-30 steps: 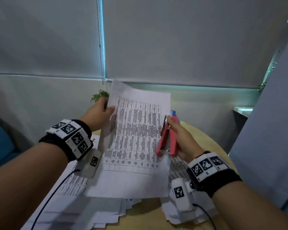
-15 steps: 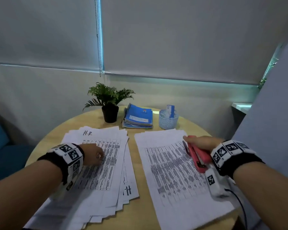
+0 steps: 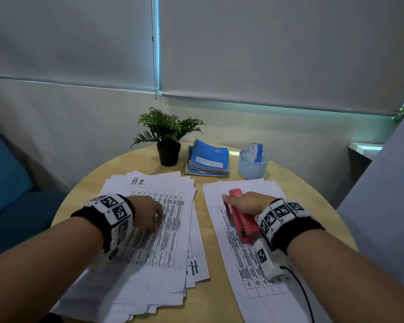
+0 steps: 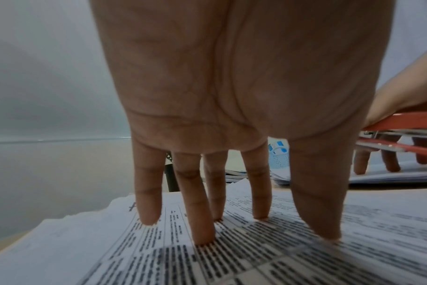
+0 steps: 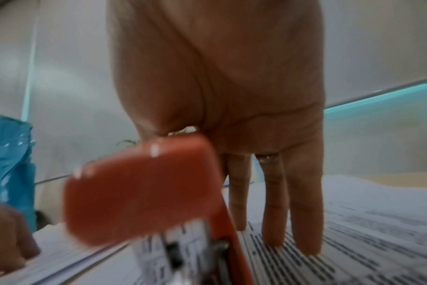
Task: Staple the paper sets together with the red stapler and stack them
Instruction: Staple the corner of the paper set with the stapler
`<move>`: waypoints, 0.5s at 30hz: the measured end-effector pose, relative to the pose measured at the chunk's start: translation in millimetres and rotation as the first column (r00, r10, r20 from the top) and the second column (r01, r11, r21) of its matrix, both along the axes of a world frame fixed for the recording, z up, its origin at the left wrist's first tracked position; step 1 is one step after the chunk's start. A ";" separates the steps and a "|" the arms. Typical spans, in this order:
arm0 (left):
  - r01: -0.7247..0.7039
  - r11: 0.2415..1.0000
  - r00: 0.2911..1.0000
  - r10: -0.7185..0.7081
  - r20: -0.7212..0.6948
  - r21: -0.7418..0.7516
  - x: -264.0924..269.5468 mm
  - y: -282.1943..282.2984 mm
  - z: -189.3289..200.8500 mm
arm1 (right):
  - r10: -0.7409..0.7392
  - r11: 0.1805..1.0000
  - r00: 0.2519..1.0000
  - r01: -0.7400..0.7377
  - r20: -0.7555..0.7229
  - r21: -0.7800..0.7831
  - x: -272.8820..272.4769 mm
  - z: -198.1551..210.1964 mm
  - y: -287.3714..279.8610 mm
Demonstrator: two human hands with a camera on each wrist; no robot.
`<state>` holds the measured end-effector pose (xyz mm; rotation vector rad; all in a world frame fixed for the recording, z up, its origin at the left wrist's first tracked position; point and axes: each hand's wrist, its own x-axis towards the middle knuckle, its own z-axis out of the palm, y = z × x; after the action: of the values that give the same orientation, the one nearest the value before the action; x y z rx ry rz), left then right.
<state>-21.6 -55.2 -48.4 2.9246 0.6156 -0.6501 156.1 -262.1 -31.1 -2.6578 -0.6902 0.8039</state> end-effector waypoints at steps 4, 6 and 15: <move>0.009 0.991 0.998 -0.001 0.062 -0.130 -0.7 6.6 0.7 | 0.091 0.993 0.994 -0.086 0.057 -0.085 -12.1 2.7 26.4; -0.011 0.991 0.998 0.019 0.063 -0.134 2.0 12.8 1.3 | 0.125 0.986 0.988 -0.114 0.093 -0.120 -12.8 2.3 36.4; -0.217 0.967 0.971 0.200 0.133 0.131 24.9 77.1 -14.4 | 0.393 0.900 0.863 -0.290 0.318 -0.326 -33.7 2.1 48.4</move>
<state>3.3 21.9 -62.8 2.9427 0.9783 -0.4207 122.4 -213.7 -28.9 -3.0209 -1.2699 0.4890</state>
